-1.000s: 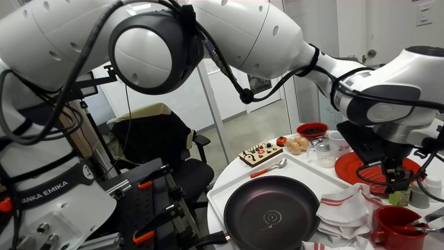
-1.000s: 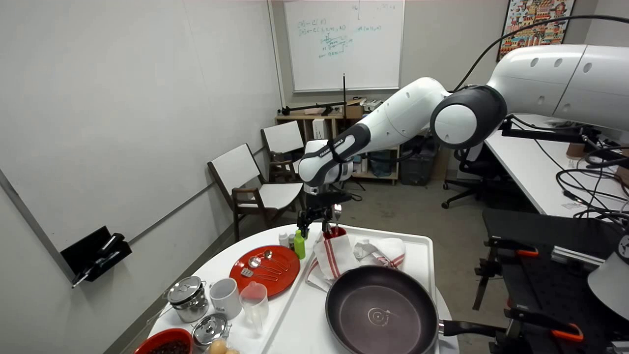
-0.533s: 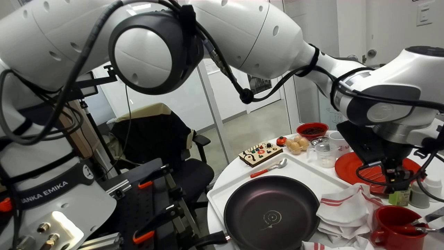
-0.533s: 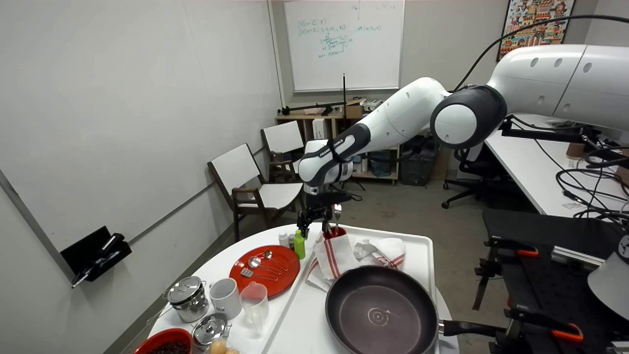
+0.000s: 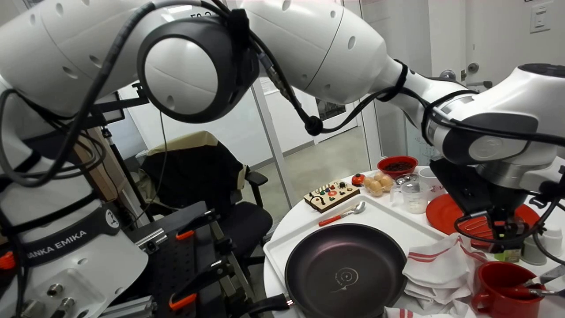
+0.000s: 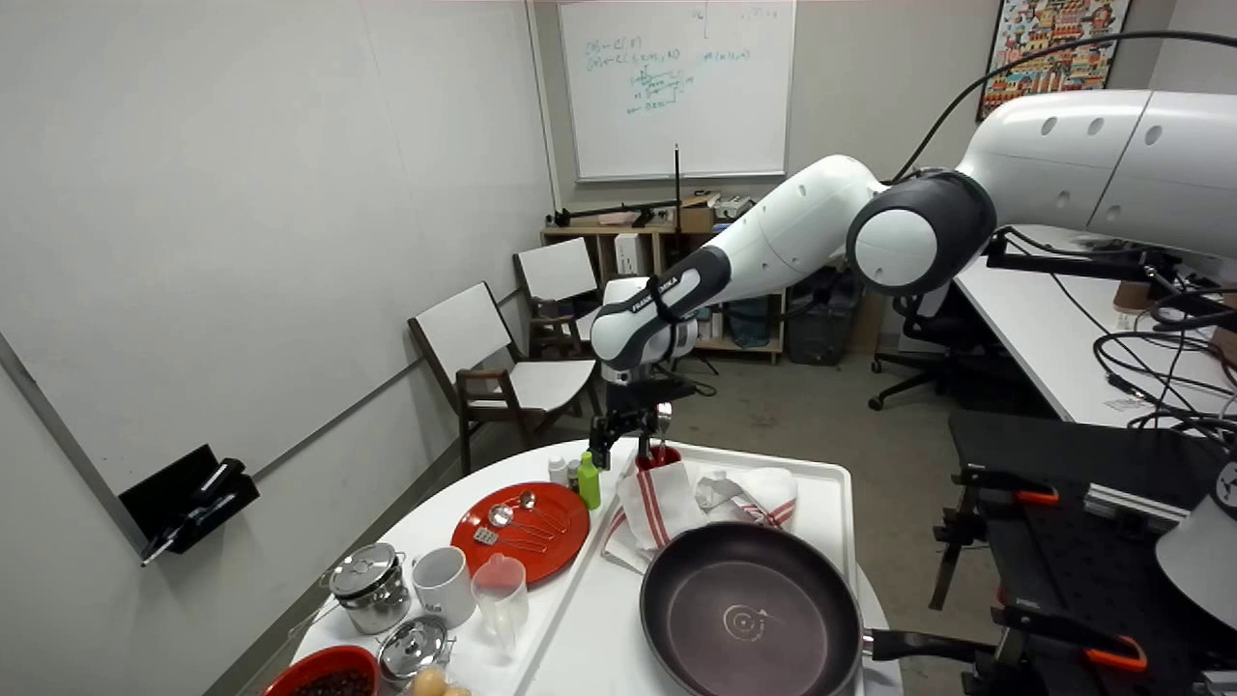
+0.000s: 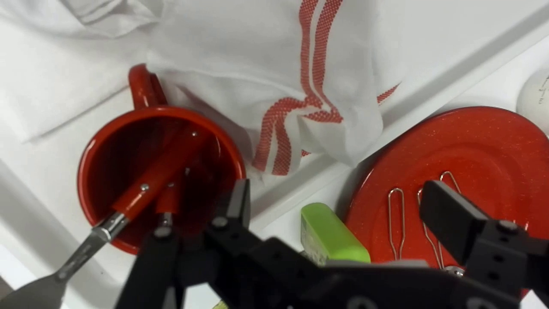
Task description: Put the fork and knife in the red cup and move it to the right
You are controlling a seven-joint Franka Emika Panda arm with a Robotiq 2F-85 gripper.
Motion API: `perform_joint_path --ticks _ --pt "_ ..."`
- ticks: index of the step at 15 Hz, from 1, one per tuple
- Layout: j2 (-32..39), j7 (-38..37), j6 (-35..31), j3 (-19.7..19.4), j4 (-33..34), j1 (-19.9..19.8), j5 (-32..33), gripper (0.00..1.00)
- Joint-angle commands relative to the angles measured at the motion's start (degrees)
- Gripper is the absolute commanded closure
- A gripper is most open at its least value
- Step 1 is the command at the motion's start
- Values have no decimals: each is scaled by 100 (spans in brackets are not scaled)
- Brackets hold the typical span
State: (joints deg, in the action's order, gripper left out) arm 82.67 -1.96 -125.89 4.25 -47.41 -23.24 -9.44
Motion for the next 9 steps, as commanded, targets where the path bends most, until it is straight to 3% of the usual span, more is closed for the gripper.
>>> perform_joint_path --ticks 1,5,9 --pt "152 -108 20 -102 203 -15 38 0" --pt "311 -169 53 -265 345 -38 69 0" --pt "135 -85 -116 -487 -45 10 -41 0"
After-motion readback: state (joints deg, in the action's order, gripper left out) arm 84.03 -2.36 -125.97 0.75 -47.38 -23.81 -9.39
